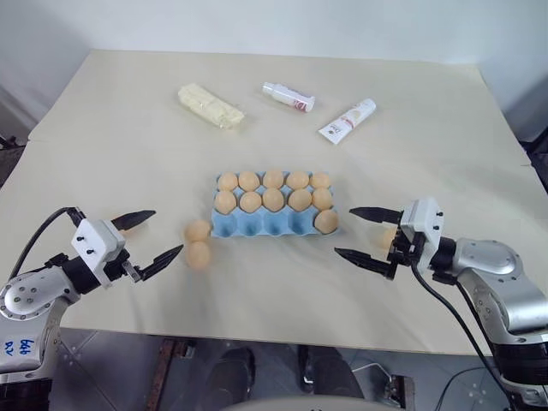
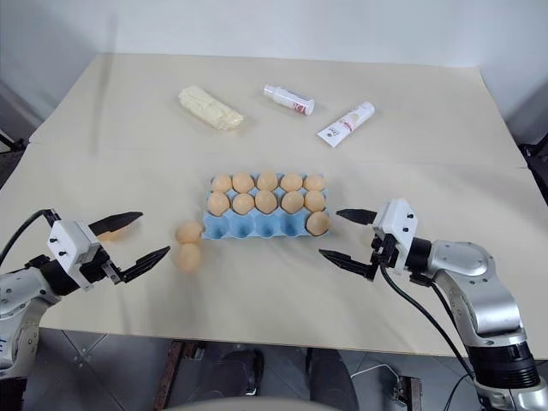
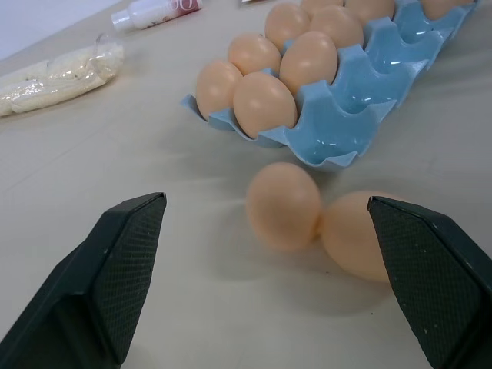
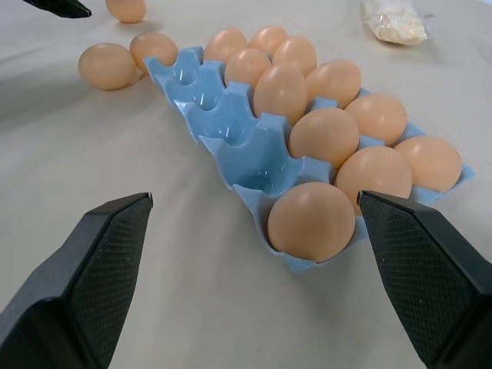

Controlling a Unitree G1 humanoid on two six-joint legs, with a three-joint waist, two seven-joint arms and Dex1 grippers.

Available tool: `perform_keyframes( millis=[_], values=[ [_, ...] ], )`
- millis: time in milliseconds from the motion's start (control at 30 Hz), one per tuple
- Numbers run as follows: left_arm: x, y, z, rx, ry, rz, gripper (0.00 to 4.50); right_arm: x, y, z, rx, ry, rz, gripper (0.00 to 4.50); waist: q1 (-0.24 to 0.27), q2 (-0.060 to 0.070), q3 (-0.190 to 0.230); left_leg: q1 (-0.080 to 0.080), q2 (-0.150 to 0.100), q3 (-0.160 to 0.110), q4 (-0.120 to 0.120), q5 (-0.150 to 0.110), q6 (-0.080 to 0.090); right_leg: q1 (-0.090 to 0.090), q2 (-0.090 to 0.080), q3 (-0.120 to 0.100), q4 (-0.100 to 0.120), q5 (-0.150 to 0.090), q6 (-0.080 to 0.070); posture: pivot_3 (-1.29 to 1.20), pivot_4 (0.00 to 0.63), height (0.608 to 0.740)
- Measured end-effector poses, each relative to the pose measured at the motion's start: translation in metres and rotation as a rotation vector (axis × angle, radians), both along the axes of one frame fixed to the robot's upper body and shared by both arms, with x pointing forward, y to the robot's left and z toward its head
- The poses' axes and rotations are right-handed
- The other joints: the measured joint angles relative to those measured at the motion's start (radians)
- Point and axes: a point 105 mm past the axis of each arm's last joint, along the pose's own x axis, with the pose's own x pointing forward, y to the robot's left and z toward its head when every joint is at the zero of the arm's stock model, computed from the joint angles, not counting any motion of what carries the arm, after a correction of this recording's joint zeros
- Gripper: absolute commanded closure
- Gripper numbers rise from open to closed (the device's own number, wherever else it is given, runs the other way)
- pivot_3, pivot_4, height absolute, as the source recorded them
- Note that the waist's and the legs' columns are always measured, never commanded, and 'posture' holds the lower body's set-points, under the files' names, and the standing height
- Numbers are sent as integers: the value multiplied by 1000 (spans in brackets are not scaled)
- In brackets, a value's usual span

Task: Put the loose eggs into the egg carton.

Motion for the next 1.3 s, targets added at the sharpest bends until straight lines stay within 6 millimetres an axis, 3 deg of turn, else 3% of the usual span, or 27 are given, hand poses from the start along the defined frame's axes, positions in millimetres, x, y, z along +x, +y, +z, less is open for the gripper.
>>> perform_keyframes(
  millis=[133,300,533,633,867,1100,1200,1300],
  values=[
    [1,1,-2,-6,13,-1,21,1,-1,-2,20,2,-32,0,1,0,0,0,0,0,0,0,0,0,0,0,0,0,0,0,150,740],
    [4,-13,-2,-41,21,-62,21,0,-22,-8,61,0,-188,0,12,0,0,0,0,0,0,0,0,0,0,0,0,0,1,0,150,740],
    [-11,-63,-23,-60,111,-324,21,-22,-68,-25,55,6,-462,0,24,1,0,0,0,1,1,0,0,1,0,1,0,1,1,0,150,740],
    [-14,-76,-25,-46,118,-404,21,-26,-77,-32,55,4,-532,0,16,1,0,1,0,2,1,0,1,1,1,1,1,3,0,0,150,740],
    [-11,-82,-21,-33,97,-453,21,-4,-86,-37,77,-6,-604,0,-1,1,0,2,0,3,1,5,5,2,1,2,0,12,-1,0,150,740],
    [-12,-82,-21,-27,94,-465,21,15,-81,-56,77,70,-582,0,-1,2,0,1,0,3,1,7,5,1,1,2,0,13,-2,0,150,740],
    [-12,-82,-21,-17,92,-463,0,18,-80,-59,81,74,-568,560,-1,2,0,1,0,3,1,7,5,1,1,2,-1,13,-1,0,150,740],
    [-11,-80,-21,-11,83,-449,0,22,-73,-59,85,64,-532,1525,-1,2,0,1,0,3,1,7,5,1,1,2,0,13,-1,0,150,740]
  ],
)
